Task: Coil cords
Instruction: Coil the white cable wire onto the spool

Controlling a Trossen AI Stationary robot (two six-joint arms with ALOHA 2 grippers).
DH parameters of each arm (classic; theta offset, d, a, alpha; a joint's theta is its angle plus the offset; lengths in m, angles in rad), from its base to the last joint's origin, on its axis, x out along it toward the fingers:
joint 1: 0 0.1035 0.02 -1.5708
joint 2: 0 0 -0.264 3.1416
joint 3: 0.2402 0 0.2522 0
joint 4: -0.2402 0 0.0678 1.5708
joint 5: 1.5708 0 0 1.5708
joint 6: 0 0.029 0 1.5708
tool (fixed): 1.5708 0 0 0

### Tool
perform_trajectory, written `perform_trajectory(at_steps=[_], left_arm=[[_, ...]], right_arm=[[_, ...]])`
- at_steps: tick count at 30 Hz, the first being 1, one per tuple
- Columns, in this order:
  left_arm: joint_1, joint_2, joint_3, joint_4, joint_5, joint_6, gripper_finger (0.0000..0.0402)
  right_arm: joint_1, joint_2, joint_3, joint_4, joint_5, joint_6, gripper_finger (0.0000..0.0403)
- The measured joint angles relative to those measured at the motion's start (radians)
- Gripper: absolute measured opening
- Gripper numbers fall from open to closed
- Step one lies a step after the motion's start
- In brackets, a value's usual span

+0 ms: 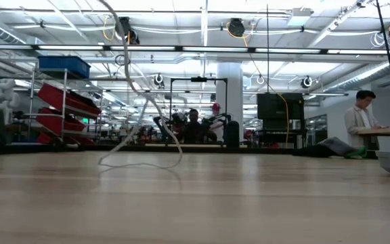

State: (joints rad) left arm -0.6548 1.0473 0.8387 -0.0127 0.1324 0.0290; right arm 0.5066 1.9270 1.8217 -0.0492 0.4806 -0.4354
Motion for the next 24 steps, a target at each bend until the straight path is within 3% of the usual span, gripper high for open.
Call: perform_trajectory(at_steps=[5,13,24], left_arm=[[0.000,0.017,0.000,0.046,0.046,0.030,0.0002],[0.003,0.019,0.000,0.058,0.048,0.039,0.0002],[0.049,0.067,0.000,0.083,0.071,0.036,0.0002]], right_arm=[[-0.003,0.000,0.000,0.006,0.074,-0.029,0.0000],[-0.005,0.008,0.000,0.049,-0.040,-0.027,0.0000],[-0.022,0.048,0.001,0.145,-0.068,-0.046,0.0000]])
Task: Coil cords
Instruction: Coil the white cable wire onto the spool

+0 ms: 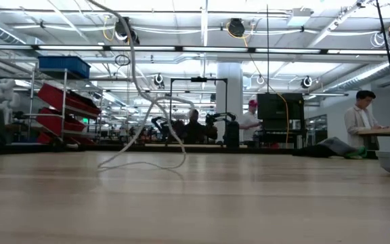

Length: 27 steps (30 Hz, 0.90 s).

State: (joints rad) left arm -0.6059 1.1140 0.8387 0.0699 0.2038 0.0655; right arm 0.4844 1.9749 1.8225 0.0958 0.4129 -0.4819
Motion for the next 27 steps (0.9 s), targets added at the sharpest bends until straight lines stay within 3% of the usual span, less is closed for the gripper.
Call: perform_trajectory(at_steps=[5,18,27], left_arm=[[0.013,0.013,0.000,0.068,0.060,0.023,0.0002],[0.013,0.013,0.000,0.162,0.066,0.080,0.0002],[0.008,0.010,0.000,0.222,0.088,0.135,0.0002]], right_arm=[[-0.024,0.024,0.000,-0.001,-0.036,0.035,0.0000],[-0.052,0.057,0.000,-0.001,-0.128,0.087,0.0000],[-0.053,0.058,0.000,-0.030,-0.133,0.124,0.0000]])
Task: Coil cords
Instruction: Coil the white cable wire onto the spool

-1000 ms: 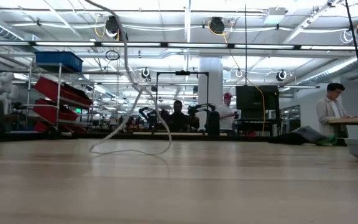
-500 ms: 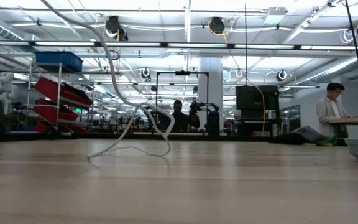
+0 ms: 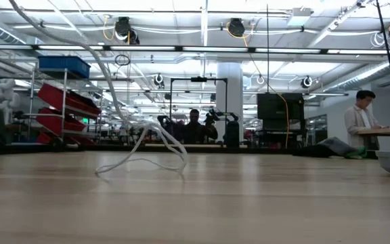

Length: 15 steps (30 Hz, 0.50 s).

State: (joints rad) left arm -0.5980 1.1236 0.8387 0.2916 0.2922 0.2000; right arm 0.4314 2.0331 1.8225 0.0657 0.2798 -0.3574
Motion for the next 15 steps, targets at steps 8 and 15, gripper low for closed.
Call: perform_trajectory(at_steps=[8,15], left_arm=[[0.000,-0.024,0.000,0.039,-0.032,0.025,0.0002],[0.000,-0.068,-0.001,0.023,-0.132,0.022,0.0002]], right_arm=[[0.000,-0.001,0.000,-0.082,-0.051,0.069,0.0000],[0.000,-0.003,0.000,-0.111,-0.073,0.093,0.0000]])
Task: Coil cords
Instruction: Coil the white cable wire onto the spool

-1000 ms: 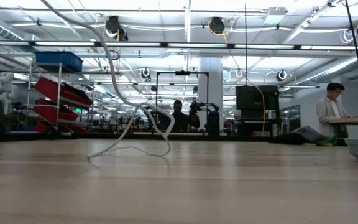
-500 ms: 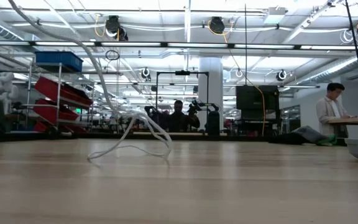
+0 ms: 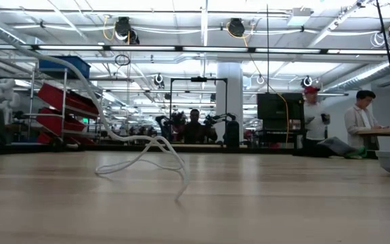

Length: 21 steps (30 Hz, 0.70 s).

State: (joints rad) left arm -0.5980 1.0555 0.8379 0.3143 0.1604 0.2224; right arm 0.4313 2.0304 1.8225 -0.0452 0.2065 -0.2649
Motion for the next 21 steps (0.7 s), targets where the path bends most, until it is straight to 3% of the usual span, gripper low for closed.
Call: perform_trajectory(at_steps=[8,21], left_arm=[[0.000,-0.024,0.000,-0.080,-0.120,-0.007,0.0002],[0.000,-0.043,0.000,-0.130,-0.146,-0.034,0.0002]], right_arm=[[0.003,-0.012,0.000,-0.036,0.000,0.029,0.0000],[0.004,-0.069,0.000,-0.222,0.003,0.153,0.0000]])
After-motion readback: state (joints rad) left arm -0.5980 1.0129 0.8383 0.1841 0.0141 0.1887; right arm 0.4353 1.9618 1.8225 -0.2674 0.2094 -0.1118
